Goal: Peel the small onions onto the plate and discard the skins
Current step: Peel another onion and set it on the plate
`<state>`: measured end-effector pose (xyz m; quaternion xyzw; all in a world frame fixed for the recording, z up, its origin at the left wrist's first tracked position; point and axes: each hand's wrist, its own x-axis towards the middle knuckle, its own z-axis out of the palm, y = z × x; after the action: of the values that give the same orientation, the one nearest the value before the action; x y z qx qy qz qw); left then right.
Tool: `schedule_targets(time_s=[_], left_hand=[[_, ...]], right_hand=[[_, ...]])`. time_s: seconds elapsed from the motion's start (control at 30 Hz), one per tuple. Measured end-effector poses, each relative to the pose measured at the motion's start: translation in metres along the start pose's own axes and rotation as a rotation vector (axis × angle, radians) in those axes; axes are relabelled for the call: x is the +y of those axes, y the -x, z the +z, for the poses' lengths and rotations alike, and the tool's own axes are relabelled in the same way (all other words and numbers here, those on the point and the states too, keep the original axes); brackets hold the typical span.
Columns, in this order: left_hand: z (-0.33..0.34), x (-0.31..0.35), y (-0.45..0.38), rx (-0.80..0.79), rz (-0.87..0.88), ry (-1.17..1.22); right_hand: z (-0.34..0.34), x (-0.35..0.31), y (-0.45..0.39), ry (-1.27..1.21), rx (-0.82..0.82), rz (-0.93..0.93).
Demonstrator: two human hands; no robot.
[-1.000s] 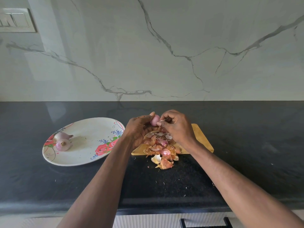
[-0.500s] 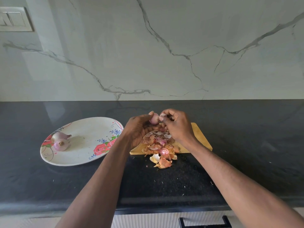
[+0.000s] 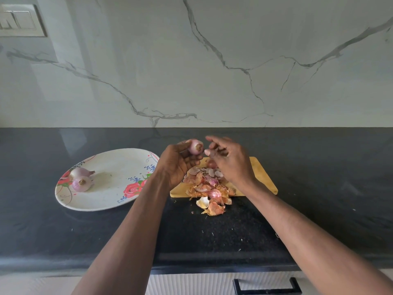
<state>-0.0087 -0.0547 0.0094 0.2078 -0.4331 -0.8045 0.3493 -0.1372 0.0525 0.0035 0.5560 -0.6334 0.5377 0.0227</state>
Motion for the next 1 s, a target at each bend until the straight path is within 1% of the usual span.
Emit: schedule_targets(time_s=[0.1, 0.17, 0.27, 0.37, 0.5, 0.6, 0.67, 0.73, 0.8, 0.9, 1.0], left_hand=[[0.003, -0.001, 0.002, -0.016, -0.041, -0.098], [0.004, -0.002, 0.003, -0.013, -0.056, -0.146], [0.005, -0.003, 0.004, -0.014, -0.060, -0.169], [0.005, -0.003, 0.003, -0.044, -0.052, -0.174], [0.007, -0.004, 0.005, -0.084, -0.046, -0.137], [0.009, -0.006, 0.005, -0.075, -0.038, -0.086], [0.008, -0.005, 0.003, -0.031, -0.017, -0.008], [0.005, -0.003, 0.000, 0.016, -0.005, 0.090], [0.004, -0.001, -0.001, 0.025, -0.001, 0.151], [0.003, 0.000, -0.001, 0.017, -0.005, 0.192], [0.002, -0.001, -0.001, 0.002, -0.002, 0.178]], right_hand=[[0.001, 0.002, -0.001, 0.004, -0.016, -0.045], [0.002, 0.004, -0.001, 0.012, -0.007, -0.044], [0.003, 0.005, -0.001, 0.013, 0.006, -0.011], [0.005, 0.002, 0.000, 0.065, -0.017, -0.013], [0.014, 0.004, 0.002, 0.199, -0.079, -0.021], [0.016, 0.004, 0.003, 0.204, -0.088, 0.002], [0.015, 0.003, 0.004, 0.156, -0.094, 0.002], [0.014, 0.000, 0.005, 0.092, -0.076, 0.015], [0.011, -0.003, 0.005, 0.044, -0.044, 0.032], [0.007, -0.002, 0.006, 0.022, 0.024, -0.002], [0.004, -0.002, 0.006, -0.008, 0.072, 0.010]])
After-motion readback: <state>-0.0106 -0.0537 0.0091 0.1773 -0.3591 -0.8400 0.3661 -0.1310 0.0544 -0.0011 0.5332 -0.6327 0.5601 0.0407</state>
